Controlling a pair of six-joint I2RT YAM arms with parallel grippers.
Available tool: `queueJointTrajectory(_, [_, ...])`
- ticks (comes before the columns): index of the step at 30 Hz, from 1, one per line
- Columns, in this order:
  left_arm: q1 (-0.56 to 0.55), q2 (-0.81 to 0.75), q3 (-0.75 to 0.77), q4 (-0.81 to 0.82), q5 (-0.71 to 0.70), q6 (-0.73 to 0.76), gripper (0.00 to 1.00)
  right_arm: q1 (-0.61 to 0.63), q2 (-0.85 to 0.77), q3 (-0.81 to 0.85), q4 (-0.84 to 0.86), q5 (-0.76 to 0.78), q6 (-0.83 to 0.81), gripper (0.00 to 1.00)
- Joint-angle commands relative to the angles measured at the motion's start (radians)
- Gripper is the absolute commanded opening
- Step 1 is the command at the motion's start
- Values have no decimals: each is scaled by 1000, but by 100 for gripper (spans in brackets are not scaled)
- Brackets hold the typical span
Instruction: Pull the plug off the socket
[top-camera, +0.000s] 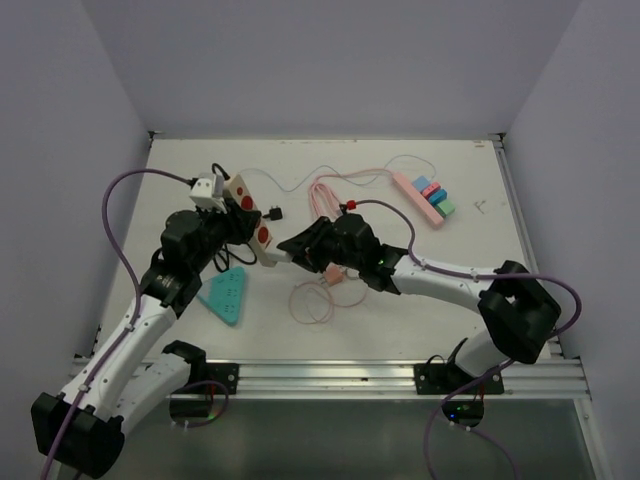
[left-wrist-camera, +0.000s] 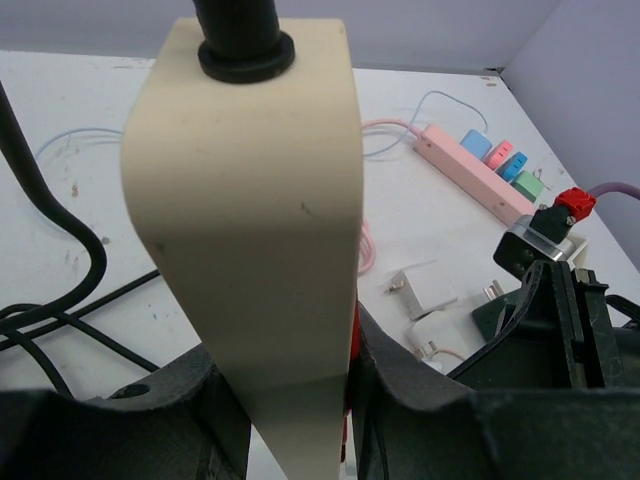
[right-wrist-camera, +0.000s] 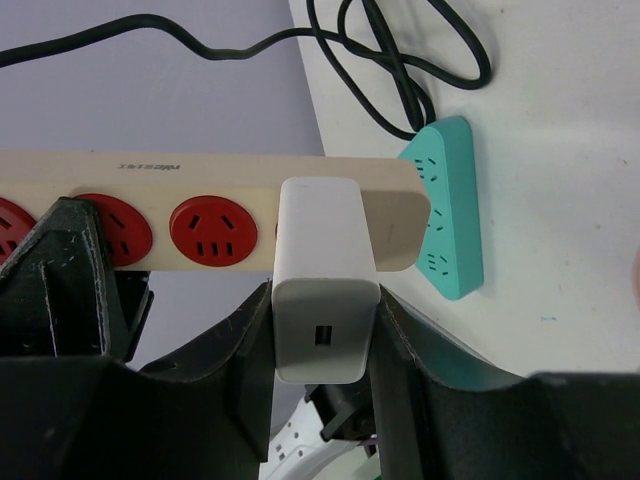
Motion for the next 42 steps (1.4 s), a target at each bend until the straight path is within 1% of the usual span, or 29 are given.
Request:
queueJointTrajectory(1, [19, 11, -13, 154, -238, 139, 0, 5, -128, -38, 2, -35, 27, 0])
queueJointTrajectory(2, [19, 14, -18, 151, -254, 148, 0, -1, -143, -46, -25, -35, 29, 0])
queueJointTrajectory(5, [19, 26, -32, 146, -361, 171, 0, -38, -228, -82, -97, -29, 24, 0])
queueJointTrajectory(11, [17, 54, -38, 142, -494, 226, 0, -130, -341, -85, -258, -84, -42, 0])
queueJointTrajectory(17, [19, 65, -32, 153, -544, 266, 0, -202, -390, -78, -378, -113, -99, 0])
queueJointTrajectory(20, [19, 66, -20, 153, -579, 300, 0, -257, -389, -95, -371, -167, -117, 0])
queueJointTrajectory(23, [20, 77, 2, 143, -590, 312, 0, -276, -381, -93, -380, -201, -145, 0])
queueJointTrajectory(25, [19, 89, 31, 113, -565, 270, 0, -276, -361, -78, -385, -206, -160, 0])
queueJointTrajectory(26, [17, 91, 43, 98, -489, 244, 0, -277, -343, -49, -389, -209, -174, 0])
queueJointTrajectory(28, [4, 89, 65, 85, -444, 175, 0, -276, -283, -11, -397, -222, -188, 0])
queueJointTrajectory(31, [-59, 91, 82, 88, -441, 124, 0, -274, -225, 51, -383, -245, -185, 0])
queueJointTrajectory(32, [-66, 92, 83, 88, -465, 118, 0, -271, -217, 86, -388, -247, -182, 0])
queueJointTrajectory(34, [-67, 112, 80, 97, -519, 114, 0, -257, -202, 129, -430, -209, -194, 0])
queueJointTrajectory(35, [-67, 123, 82, 99, -528, 119, 0, -244, -188, 182, -485, -199, -204, 0])
queueJointTrajectory(37, [-72, 154, 89, 122, -499, 113, 0, -231, -123, 239, -527, -184, -214, 0])
queueJointTrajectory(38, [-78, 160, 91, 133, -478, 105, 0, -222, -96, 316, -605, -155, -230, 0])
queueJointTrajectory(40, [-105, 180, 96, 154, -469, 70, 0, -218, -44, 373, -635, -153, -229, 0])
queueJointTrajectory(42, [-124, 186, 100, 169, -441, 45, 0, -202, 7, 437, -651, -109, -223, 0])
